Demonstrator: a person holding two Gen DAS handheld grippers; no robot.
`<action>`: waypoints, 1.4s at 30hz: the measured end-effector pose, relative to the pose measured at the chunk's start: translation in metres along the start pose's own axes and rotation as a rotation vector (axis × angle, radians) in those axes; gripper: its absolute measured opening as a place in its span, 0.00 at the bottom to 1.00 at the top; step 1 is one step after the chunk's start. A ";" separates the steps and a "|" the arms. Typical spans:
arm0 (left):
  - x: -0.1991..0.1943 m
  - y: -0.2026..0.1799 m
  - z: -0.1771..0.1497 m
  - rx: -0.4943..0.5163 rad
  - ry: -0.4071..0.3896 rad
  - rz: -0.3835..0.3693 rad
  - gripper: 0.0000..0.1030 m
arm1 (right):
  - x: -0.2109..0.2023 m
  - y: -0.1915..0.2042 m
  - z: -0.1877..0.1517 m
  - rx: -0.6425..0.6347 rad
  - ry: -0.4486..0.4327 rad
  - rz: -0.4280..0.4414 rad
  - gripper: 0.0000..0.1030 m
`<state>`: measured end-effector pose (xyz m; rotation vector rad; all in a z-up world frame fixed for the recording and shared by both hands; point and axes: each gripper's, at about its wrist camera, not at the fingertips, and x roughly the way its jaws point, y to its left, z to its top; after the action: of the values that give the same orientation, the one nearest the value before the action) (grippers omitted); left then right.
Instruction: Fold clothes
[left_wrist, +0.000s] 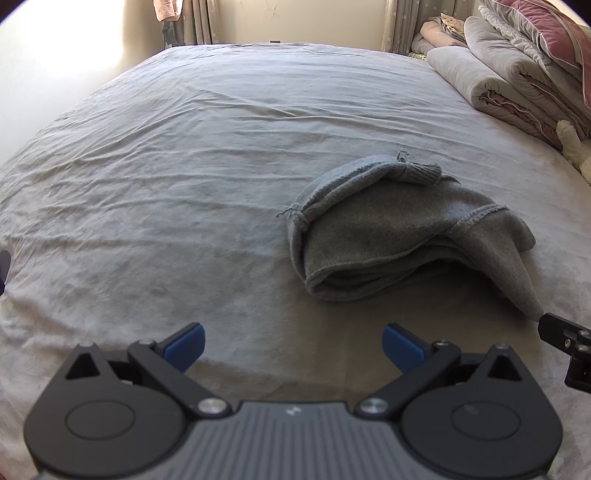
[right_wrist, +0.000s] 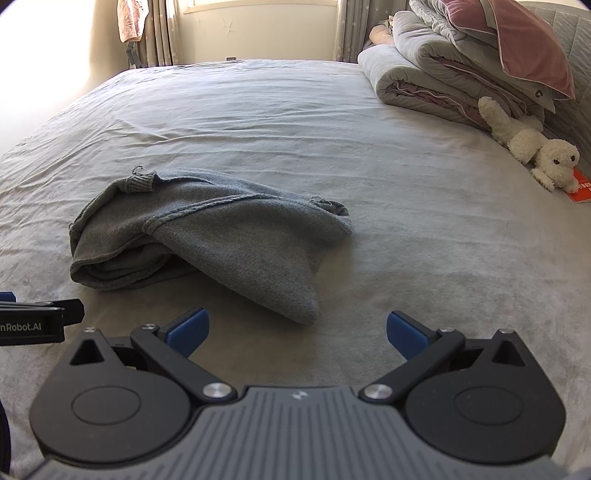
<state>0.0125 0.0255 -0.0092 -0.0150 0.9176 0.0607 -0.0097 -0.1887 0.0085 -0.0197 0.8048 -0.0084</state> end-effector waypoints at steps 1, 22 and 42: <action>0.002 0.000 0.000 0.001 0.007 0.002 0.99 | 0.001 0.000 0.000 -0.001 0.000 -0.002 1.00; 0.035 0.000 -0.017 0.046 0.104 0.014 1.00 | 0.041 -0.012 -0.009 -0.019 0.151 -0.033 1.00; 0.034 -0.004 -0.027 0.044 0.046 0.027 1.00 | 0.050 -0.024 -0.028 0.001 0.191 0.005 1.00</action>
<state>0.0114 0.0218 -0.0525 0.0373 0.9649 0.0657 0.0053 -0.2139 -0.0465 -0.0162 0.9963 -0.0056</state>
